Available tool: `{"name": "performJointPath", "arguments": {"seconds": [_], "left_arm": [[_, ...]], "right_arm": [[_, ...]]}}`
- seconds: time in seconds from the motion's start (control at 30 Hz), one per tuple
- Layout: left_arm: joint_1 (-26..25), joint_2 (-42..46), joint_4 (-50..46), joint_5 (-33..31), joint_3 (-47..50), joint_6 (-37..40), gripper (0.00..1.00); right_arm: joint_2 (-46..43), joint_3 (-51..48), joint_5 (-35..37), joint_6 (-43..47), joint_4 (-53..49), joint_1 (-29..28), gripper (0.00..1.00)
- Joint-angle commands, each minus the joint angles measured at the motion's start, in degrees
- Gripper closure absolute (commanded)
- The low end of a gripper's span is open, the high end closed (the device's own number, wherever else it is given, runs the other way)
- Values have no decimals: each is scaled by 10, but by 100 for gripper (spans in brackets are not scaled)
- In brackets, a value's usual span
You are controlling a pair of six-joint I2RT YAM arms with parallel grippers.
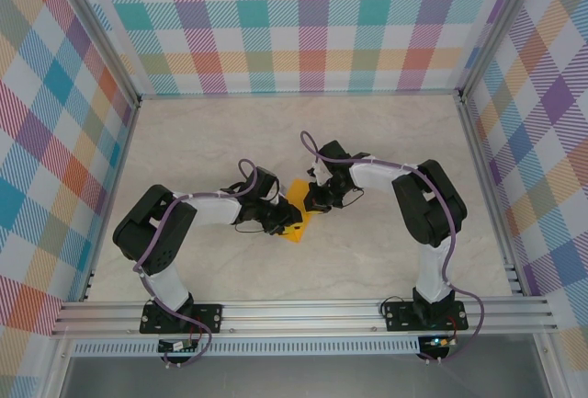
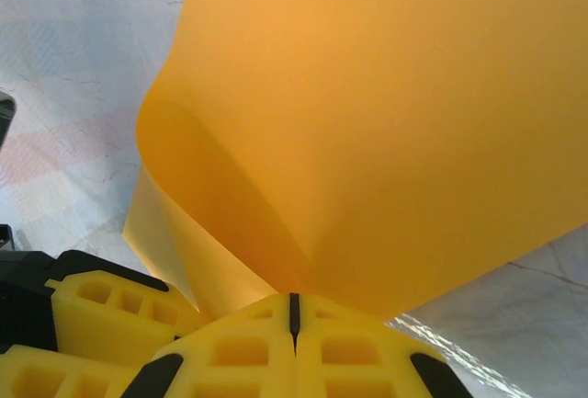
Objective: Fold a paper plane with a square sheet of paper (pick it up from the middle)
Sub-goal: Fold the triangle a second time at the center of the table.
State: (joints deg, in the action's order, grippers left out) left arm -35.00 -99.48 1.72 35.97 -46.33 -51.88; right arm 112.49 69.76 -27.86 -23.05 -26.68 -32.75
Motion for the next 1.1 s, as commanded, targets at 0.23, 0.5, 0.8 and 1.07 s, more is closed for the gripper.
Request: {"name": "performJointPath", "arguments": {"seconds": [0.23, 0.5, 0.8, 1.07], "left_arm": [[-8, -4, 0, 2, 4, -6, 78], [-9, -10, 1, 2, 5, -7, 78], [-10, -12, 3, 2, 6, -8, 78], [-11, -14, 2, 0, 8, -9, 78]], "right_arm": [[15, 6, 7, 10, -17, -4, 98], [20, 13, 14, 10, -19, -4, 98], [25, 23, 19, 12, -22, -4, 98], [31, 32, 18, 16, -23, -4, 98]]}}
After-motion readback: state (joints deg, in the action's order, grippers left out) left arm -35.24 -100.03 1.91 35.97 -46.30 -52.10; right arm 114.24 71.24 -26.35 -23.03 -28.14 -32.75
